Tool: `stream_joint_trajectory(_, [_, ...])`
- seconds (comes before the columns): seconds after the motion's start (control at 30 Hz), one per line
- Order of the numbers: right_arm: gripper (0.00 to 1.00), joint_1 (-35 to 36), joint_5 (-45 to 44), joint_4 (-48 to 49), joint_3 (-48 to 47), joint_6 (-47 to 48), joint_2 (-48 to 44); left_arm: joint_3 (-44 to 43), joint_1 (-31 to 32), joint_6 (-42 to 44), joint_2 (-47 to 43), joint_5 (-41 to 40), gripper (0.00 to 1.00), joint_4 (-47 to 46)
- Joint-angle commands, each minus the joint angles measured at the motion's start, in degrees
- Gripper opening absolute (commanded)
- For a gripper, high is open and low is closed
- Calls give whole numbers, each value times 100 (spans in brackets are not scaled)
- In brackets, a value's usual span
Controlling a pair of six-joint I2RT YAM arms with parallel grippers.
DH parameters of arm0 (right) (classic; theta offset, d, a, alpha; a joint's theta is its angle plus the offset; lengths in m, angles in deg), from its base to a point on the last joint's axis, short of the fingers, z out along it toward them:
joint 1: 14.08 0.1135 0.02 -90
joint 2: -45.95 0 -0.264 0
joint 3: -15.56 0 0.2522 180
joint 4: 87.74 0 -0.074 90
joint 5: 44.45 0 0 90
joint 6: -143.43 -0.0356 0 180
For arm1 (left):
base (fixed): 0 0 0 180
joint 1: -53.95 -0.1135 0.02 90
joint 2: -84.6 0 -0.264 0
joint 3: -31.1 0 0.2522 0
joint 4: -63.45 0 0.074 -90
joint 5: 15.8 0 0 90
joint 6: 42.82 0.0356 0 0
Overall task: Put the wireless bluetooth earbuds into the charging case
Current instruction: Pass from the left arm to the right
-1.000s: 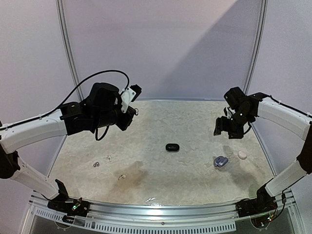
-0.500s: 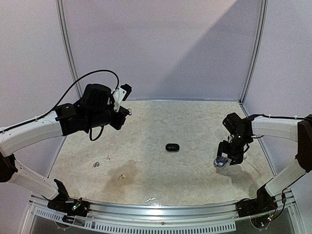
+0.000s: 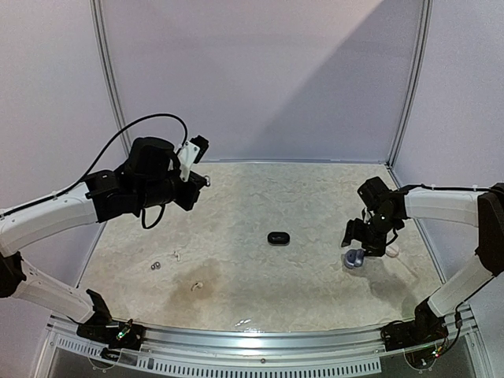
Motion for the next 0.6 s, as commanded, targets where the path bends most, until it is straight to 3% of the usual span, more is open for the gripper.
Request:
stream_joint_trajectory(0.0, [81, -28, -433, 619, -159, 696, -255, 167, -121, -21, -154, 38, 0, -172])
stream_joint_trajectory(0.17, [81, -39, -449, 394, -359, 965, -12, 169, -137, -13, -137, 22, 0, -142])
stream_joint_trajectory(0.43, [78, -28, -777, -650, -423, 116, 14, 186, -156, 7, -117, 6, 0, -205])
stream_joint_trajectory(0.57, [76, -33, -599, -352, -118, 90, -27, 195, -152, -20, -98, 37, 0, -211])
